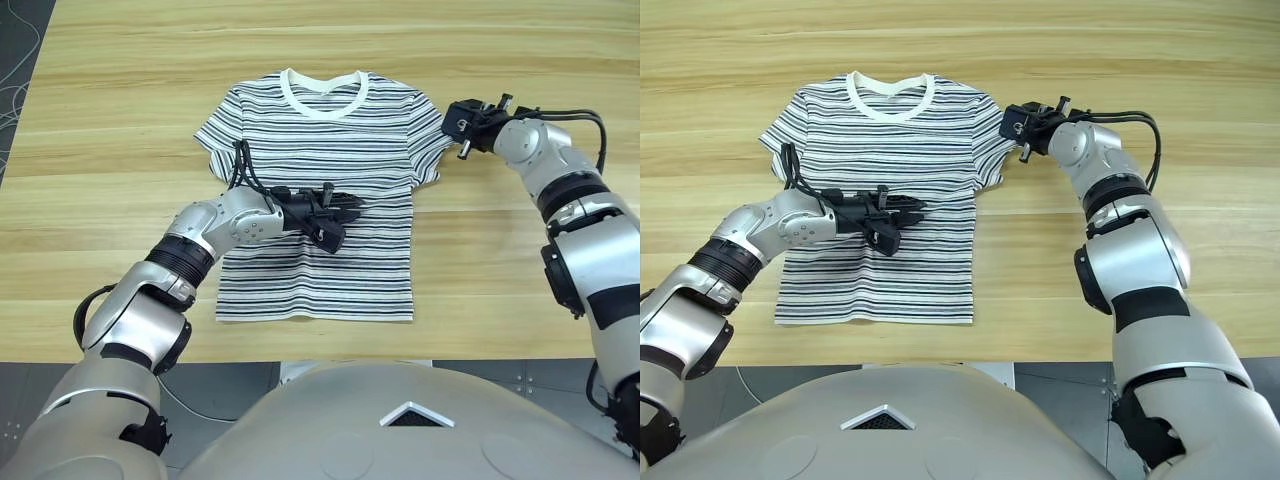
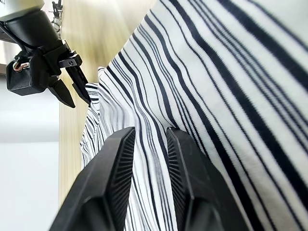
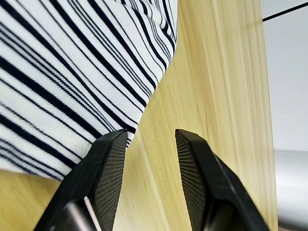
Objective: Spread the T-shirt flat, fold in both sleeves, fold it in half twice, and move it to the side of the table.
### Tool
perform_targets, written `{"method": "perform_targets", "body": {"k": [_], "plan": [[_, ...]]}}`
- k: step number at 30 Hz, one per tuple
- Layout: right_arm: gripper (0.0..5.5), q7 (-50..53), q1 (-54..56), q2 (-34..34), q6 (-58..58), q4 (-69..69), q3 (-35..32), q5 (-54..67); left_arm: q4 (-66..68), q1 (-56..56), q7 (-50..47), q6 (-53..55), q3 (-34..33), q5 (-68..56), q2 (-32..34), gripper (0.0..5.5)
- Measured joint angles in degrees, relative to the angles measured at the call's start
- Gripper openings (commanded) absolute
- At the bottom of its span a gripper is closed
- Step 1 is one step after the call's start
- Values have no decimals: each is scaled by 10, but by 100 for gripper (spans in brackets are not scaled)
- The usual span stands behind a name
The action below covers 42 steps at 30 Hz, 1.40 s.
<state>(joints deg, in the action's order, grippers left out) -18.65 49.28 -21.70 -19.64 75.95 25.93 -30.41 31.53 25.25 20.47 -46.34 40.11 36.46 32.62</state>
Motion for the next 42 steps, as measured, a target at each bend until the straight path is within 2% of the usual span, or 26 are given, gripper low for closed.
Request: {"method": "perform_targets", "body": {"k": [5,13,21,23,27,30,33,36,39,42], "plan": [[186,-1,-4,-10,-4,-5,-1,-2,-37,-18,17,25,-12,-6,2,121],[186,-8,-20,18,-143,-49,-15,21,-22,3,6,83,-32,1,-43,121],[186,34,3,-1,-154,-86,-26,19,-122,-26,43,107,-61,6,9,121],[186,45,17,-13,-150,-88,-30,19,-173,-42,84,122,-75,-44,20,121],[186,51,26,-17,-149,-90,-34,19,-285,-88,197,200,-114,-251,36,121],[186,56,27,-17,-149,-90,-40,21,-324,-99,251,311,-201,-435,41,121],[186,60,27,-19,-149,-92,-51,25,-212,-69,191,463,-324,-549,7,121],[186,62,23,-28,-150,-96,-61,27,-46,-1,85,552,-424,-587,-24,121],[186,63,10,-39,-150,-100,-71,37,75,28,10,574,-499,-601,-39,121],[186,63,6,-40,-150,-105,-73,37,124,35,-19,573,-533,-601,-55,121]]}}
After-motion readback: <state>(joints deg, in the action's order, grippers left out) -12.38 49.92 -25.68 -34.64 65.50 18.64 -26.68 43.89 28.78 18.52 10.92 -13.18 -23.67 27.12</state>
